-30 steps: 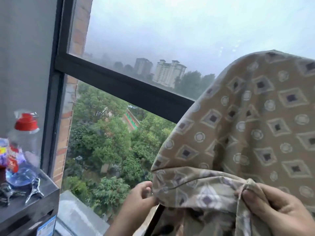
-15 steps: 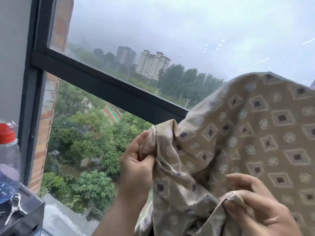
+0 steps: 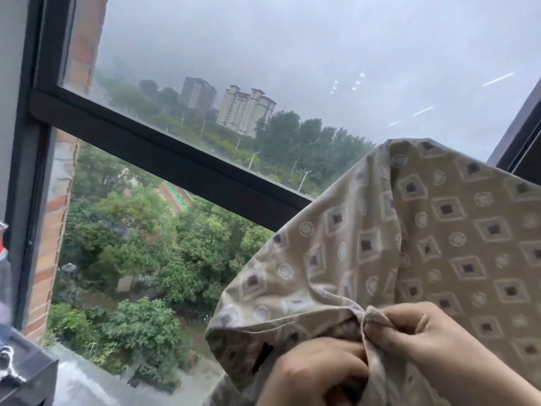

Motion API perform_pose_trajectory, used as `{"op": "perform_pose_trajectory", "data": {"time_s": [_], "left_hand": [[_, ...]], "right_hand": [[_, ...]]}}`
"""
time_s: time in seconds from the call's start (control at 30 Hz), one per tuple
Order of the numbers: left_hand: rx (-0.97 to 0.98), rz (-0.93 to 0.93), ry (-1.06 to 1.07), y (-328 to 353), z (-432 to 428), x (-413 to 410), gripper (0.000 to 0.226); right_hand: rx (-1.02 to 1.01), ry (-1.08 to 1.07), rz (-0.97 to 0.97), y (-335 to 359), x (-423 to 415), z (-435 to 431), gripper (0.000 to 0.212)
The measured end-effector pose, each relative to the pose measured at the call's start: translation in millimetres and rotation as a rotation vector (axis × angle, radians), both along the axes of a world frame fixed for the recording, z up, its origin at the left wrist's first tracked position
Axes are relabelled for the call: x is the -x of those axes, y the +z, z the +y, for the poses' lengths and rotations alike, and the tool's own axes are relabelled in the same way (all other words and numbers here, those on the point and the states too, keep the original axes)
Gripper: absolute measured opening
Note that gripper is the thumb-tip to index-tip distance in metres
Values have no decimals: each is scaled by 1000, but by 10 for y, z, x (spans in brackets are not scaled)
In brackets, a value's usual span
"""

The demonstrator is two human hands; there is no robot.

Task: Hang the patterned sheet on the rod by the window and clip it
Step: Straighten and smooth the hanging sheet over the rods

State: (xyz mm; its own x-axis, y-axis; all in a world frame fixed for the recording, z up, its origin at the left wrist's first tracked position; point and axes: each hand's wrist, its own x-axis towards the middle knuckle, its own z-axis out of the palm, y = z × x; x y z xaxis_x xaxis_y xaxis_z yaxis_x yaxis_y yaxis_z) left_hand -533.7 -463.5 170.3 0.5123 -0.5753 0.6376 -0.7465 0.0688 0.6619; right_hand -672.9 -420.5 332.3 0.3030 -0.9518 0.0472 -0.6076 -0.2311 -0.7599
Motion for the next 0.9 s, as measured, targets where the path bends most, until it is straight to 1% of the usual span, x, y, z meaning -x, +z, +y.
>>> {"op": "perform_pose_trajectory", "data": {"time_s": [0.03, 0.07, 0.1, 0.13, 0.17, 0.2, 0.23, 0.27, 0.3, 0.33, 0.37, 0.4, 0.43, 0.47, 0.5, 0.53, 0.57, 0.63, 0.67, 0.7, 0.73, 0.77, 0.8, 0.83, 0.87, 0.9], "left_hand": [[200, 28, -248, 47, 163, -189, 40], [374, 46, -390, 105, 254, -229, 30], [408, 58, -404, 101, 331, -373, 42], [365, 50, -404, 33, 268, -589, 54], [274, 85, -358, -77, 149, -756, 56], [163, 154, -372, -94, -60, -775, 43], [67, 282, -439, -93, -191, -855, 25], [34, 462, -505, -89, -343, -916, 23], [22, 701, -510, -48, -499, -1038, 21], [45, 897, -503, 38, -604, -1227, 9], [99, 999, -464, 130, -716, -1409, 13], [152, 996, -416, 266, -799, -1580, 23], [190, 951, -383, 445, -840, -1711, 28], [223, 885, -359, 640, -863, -1794, 29], [225, 768, -347, 822, -867, -1878, 26], [226, 599, -322, 970, -881, -1957, 22], [199, 406, -247, 1141, -841, -2018, 17], [172, 78, -125, 1391, -709, -2122, 17], [157, -44, -72, 1430, -712, -2214, 17], [97, -132, -27, 1452, -711, -2319, 15], [-4, -165, -3, 1394, -783, -2450, 14], [-134, -128, -4, 1325, -844, -2558, 13], [-241, 7, -42, 1225, -910, -2667, 14], [-325, 208, -100, 1137, -926, -2746, 15], [-330, 477, -194, 1073, -934, -2798, 21], [-310, 763, -299, 1047, -891, -2814, 35]], "right_hand": [[0, -32, -72, -6, -23, 0, 52], [6, -55, -163, -15, -34, -7, 44], [11, -81, -259, -23, -40, 0, 34], [6, -101, -342, -30, -53, 19, 27], [-12, -91, -390, -35, -65, 38, 33], [-32, -81, -418, -41, -80, 51, 52], [-39, -77, -416, -58, -81, 51, 68], [-29, -84, -391, -67, -106, 57, 71], [2, -63, -337, -67, -136, 60, 61], [33, -40, -307, -72, -166, 51, 45], [65, -30, -296, -88, -187, 32, 35], [90, -14, -280, -107, -217, 14, 35], [99, 33, -247, -131, -252, 2, 41], [110, 73, -209, -157, -303, -15, 51], [117, 105, -173, -189, -362, -28, 65], [120, 127, -150, -216, -412, -41, 75], [129, 150, -138, -241, -465, -69, 77], [167, 185, -140, -263, -604, -131, 69], [186, 199, -142, -266, -680, -151, 67], [195, 204, -143, -290, -746, -178, 64], [179, 196, -148, -318, -803, -194, 61], [142, 182, -166, -352, -843, -205, 57], [94, 169, -182, -403, -865, -222, 55], [45, 167, -191, -465, -887, -232, 56], [7, 182, -172, -529, -911, -230, 56], [-9, 204, -147, -604, -934, -227, 55]]}}
